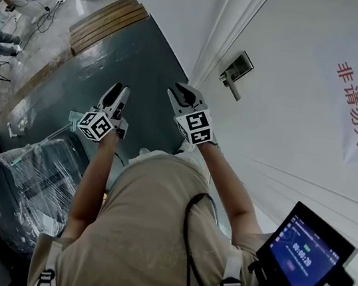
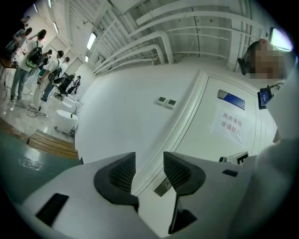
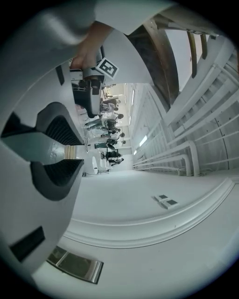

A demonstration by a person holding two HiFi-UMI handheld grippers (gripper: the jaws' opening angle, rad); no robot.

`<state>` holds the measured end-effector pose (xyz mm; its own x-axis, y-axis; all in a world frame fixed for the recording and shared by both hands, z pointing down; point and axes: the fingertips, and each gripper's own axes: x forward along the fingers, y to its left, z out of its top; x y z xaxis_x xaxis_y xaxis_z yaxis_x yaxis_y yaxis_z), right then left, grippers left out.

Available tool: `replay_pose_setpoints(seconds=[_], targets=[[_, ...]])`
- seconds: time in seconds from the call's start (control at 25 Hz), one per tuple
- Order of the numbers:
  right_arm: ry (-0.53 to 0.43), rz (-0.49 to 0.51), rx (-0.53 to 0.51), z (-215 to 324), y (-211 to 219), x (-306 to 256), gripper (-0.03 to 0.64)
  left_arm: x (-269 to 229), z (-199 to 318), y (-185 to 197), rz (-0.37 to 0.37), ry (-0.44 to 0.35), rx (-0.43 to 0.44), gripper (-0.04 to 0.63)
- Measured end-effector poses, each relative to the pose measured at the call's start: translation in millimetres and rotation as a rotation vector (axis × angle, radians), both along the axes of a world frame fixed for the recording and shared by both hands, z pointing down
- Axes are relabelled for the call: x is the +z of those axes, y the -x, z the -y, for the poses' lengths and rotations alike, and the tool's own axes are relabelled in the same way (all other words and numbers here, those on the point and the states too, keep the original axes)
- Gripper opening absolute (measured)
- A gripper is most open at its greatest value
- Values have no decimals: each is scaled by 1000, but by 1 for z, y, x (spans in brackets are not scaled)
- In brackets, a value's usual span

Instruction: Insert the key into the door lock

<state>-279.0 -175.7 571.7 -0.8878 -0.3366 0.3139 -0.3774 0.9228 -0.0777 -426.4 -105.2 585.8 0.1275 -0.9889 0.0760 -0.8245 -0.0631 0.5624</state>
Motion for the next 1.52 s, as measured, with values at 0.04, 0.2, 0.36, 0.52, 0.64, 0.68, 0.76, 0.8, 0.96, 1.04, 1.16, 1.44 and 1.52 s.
replay_pose_setpoints(seconds=[0.04, 0.2, 0.36, 0.52, 0.64, 0.68, 0.76, 0.8, 0.96, 1.04, 1.16, 1.44, 1.52], targets=[[-6, -1, -3, -7, 9, -1, 87, 1, -9, 9, -3, 0, -1, 195], [-24, -6, -10, -24, 31, -4, 87, 4, -33, 30, -22, -1, -6, 195], [-30, -5, -28, -17, 44, -14, 89, -3, -32, 40, -34, 8, -17, 195], [-41, -2, -45, -14, 51, -22, 88, -8, -35, 45, -37, 15, -40, 195], [-56, -2, -43, -27, 60, -22, 89, -5, -54, 53, -25, 15, -50, 195], [-61, 1, -44, -34, 66, -19, 89, -2, -63, 58, -18, 17, -57, 195], [-68, 3, -55, -46, 79, -9, 89, 10, -80, 70, -9, 22, -81, 195], [-69, 1, -65, -52, 85, -3, 89, 15, -88, 75, -9, 24, -96, 194], [-67, -8, -119, -50, 95, 6, 89, 25, -95, 81, -18, 32, -161, 194], [-65, -15, -141, -30, 92, 8, 89, 27, -81, 77, -27, 37, -194, 193], [-70, -30, -172, -19, 90, 12, 89, 29, -76, 71, -31, 39, -225, 193], [-61, -37, -233, 6, 88, 18, 89, 30, -66, 62, -22, 52, -287, 193], [-60, -38, -248, 9, 86, 20, 89, 33, -66, 57, -26, 56, -304, 193]])
